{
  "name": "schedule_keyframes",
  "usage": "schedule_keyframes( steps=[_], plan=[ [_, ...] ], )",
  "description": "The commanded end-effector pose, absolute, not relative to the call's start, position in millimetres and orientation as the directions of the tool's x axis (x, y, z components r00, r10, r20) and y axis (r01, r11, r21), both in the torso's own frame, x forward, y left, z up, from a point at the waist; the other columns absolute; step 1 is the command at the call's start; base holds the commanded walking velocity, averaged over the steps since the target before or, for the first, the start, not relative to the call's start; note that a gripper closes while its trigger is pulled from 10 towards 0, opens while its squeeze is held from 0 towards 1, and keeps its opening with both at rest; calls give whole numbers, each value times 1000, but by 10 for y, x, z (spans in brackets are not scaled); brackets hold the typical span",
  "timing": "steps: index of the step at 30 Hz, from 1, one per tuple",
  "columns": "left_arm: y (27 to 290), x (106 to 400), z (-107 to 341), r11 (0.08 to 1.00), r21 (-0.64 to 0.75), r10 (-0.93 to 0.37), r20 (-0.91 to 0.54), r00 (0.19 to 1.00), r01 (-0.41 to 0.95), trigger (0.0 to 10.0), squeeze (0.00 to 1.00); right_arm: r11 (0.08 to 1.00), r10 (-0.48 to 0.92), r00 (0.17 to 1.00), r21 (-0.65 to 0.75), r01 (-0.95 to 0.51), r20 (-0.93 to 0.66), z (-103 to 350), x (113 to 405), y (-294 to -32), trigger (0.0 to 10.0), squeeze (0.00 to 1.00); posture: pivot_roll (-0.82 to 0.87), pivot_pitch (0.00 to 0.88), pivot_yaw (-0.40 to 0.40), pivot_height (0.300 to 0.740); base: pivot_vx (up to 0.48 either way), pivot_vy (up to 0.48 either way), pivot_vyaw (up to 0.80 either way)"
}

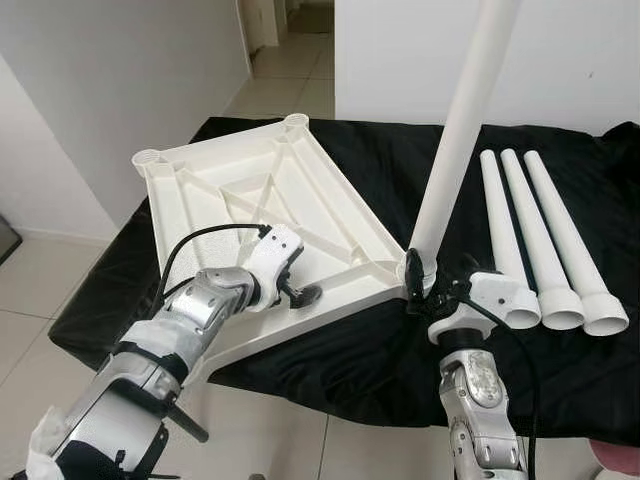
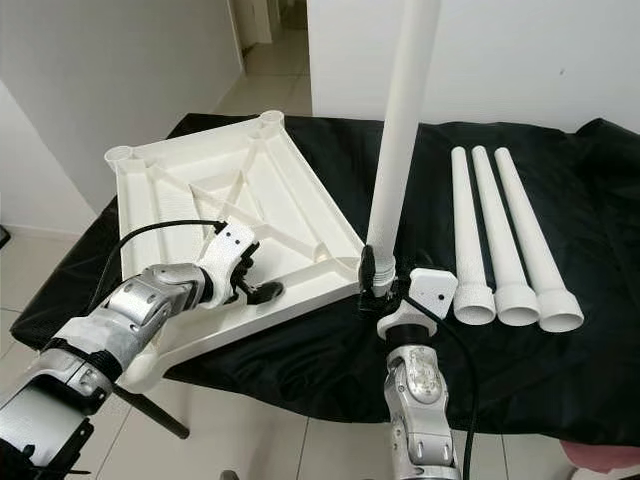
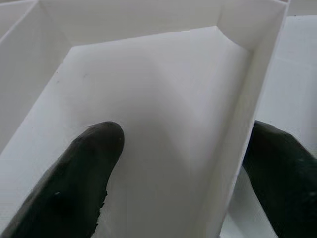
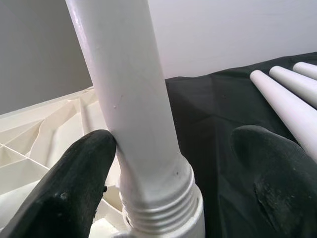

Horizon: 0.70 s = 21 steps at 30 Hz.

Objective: Building children table

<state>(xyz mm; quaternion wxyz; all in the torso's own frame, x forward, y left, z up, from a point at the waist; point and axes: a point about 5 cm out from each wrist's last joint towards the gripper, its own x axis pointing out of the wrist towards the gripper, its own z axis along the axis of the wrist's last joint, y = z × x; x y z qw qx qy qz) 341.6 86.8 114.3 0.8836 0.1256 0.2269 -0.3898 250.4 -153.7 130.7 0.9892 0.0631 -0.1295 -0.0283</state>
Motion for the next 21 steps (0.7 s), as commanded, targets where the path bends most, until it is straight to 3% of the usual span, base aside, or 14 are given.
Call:
schedule_keyframes(
  steps=[1, 2, 3, 4, 11, 12, 13, 21],
  plan=[
    [997, 3462, 1084, 735, 88, -534, -536, 654, 673, 4314, 0, 990, -77, 962, 136, 42, 261, 1313, 2487, -1531, 10000, 0, -90, 0, 105, 740, 0, 0, 0],
    [990, 3462, 1076, 736, 90, -530, -539, 654, 671, 784, 0, 990, -79, 963, 134, 45, 259, 1308, 2481, -1536, 10000, 0, -94, 0, 104, 740, 0, 0, 0],
    [990, 3462, 1076, 736, 90, -530, -539, 654, 671, 784, 0, 990, -79, 963, 134, 45, 259, 1308, 2481, -1536, 10000, 0, -94, 0, 104, 740, 0, 0, 0],
    [977, 3463, 1070, 734, 94, -531, -539, 654, 673, 0, 0, 990, -80, 963, 130, 47, 257, 1307, 2479, -1538, 10000, 0, -99, 0, 104, 740, 0, 0, 0],
    [927, 3501, 1089, 730, 118, -529, -525, 666, 673, 0, 0, 991, -85, 963, 121, 55, 255, 1316, 2500, -1553, 10000, 0, -110, 0, 103, 740, 0, 0, 0],
    [921, 3509, 1094, 730, 122, -528, -523, 669, 672, 549, 0, 991, -85, 963, 121, 56, 256, 1315, 2501, -1555, 10000, 0, -110, 0, 103, 740, 0, 0, 0],
    [903, 3525, 1112, 730, 131, -528, -515, 676, 670, 0, 0, 991, -88, 963, 118, 60, 256, 1315, 2508, -1567, 10000, 0, -109, 0, 101, 740, 0, 0, 0],
    [774, 3560, 1197, 724, 144, -547, -476, 689, 675, 0, 0, 992, -105, 961, 100, 82, 257, 1329, 2558, -1612, 10000, 0, -106, 0, 102, 740, 0, 0, 0]
  ],
)
